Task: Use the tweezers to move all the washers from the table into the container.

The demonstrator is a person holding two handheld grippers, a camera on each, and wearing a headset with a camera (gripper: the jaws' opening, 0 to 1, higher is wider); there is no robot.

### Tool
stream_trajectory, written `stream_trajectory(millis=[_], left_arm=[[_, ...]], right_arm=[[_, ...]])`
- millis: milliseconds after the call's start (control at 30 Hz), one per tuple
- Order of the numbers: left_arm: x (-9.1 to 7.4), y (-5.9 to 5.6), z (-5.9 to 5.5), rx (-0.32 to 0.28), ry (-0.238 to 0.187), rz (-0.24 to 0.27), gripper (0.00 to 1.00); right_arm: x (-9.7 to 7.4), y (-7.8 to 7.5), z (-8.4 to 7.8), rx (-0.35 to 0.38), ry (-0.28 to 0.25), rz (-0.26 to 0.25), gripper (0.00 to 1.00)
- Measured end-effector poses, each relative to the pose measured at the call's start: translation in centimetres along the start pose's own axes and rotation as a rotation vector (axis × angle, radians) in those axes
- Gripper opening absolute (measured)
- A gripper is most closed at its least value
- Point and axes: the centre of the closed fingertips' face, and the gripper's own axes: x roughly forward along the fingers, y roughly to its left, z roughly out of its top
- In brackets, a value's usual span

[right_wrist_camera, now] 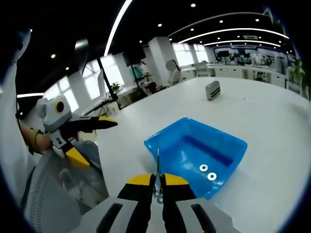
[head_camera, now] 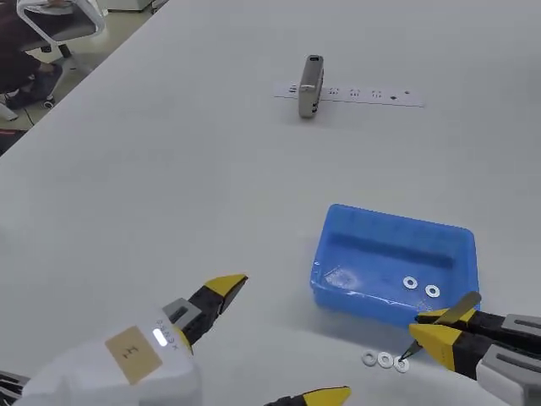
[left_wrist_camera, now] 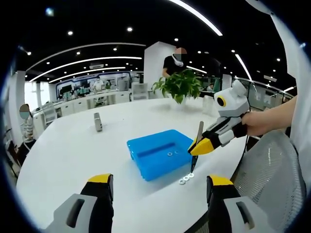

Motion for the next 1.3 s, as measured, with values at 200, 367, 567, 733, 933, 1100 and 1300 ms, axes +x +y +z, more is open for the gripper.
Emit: stream_trajectory(millis=[200, 367, 567, 733, 933, 1100, 1300], left_arm=[[0.0, 0.0, 0.0, 0.003, 0.003, 0.000, 0.79], [0.0, 0.0, -0.1, 0.005, 0.006, 0.001, 0.79], [0.0, 0.0, -0.2, 0.010, 0.012, 0.000, 0.79], [0.0, 0.0, -0.2, 0.011, 0.012, 0.001, 0.78], [0.1, -0.1, -0.3, 0.014, 0.015, -0.001, 0.78], [0.1, -0.1, -0.3, 0.015, 0.016, -0.005, 0.78], [0.1, -0.1, -0.3, 0.018, 0.016, -0.002, 0.78]], right_arm=[[0.3, -0.1, -0.6, -0.004, 0.020, 0.000, 0.04], [0.4, 0.0, -0.9, -0.015, 0.034, 0.003, 0.04], [0.6, 0.4, -1.1, -0.067, 0.054, 0.004, 0.04], [0.7, 1.3, -1.3, -0.136, 0.066, 0.024, 0.04], [0.8, 1.9, -2.1, -0.241, 0.106, 0.031, 0.04], [0.9, 1.6, -2.3, -0.316, 0.127, 0.025, 0.04], [1.4, 2.2, -2.3, -0.410, 0.151, 0.026, 0.03]])
